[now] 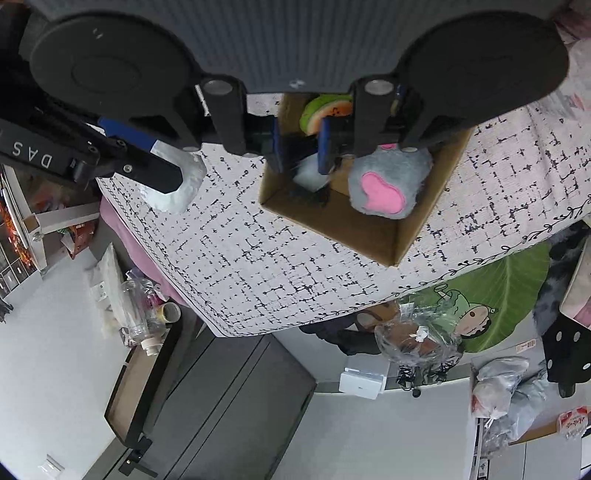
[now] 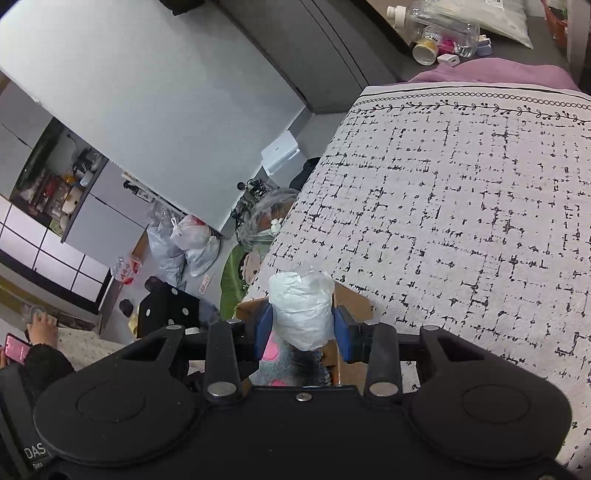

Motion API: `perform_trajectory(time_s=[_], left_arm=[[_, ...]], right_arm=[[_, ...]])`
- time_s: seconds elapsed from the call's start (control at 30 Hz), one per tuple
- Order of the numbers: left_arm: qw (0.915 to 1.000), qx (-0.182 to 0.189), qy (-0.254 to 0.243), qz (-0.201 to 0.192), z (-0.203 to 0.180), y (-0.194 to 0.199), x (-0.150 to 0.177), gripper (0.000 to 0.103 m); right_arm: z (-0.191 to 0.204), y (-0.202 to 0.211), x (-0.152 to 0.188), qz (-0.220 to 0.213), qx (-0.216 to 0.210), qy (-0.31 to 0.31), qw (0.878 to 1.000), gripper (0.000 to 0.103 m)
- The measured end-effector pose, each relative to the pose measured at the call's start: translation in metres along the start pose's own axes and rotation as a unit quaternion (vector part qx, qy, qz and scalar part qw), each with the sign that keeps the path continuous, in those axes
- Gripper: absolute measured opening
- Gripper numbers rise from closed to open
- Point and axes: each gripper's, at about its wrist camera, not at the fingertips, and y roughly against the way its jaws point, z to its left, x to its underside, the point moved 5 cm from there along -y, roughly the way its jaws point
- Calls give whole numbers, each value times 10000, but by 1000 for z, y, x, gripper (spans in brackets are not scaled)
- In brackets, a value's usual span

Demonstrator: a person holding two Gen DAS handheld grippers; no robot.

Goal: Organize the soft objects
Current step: 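Carry the black-white plush and white pompom into the box and release both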

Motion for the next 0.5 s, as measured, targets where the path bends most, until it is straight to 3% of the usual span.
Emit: perform_trajectory(time_s=[0.2, 0.37, 0.5], left_arm=[[9996, -113, 237, 61, 23, 0, -3, 27], [9993, -177, 318, 1, 40, 6, -7, 45], [9990, -279, 359, 35, 50, 6, -9, 51]], right_arm=[[9, -15, 5, 103, 87, 34, 9999, 36], [18, -27, 7, 174, 116, 9, 9998, 36], [28, -36, 10, 250, 132, 53, 9996, 38]])
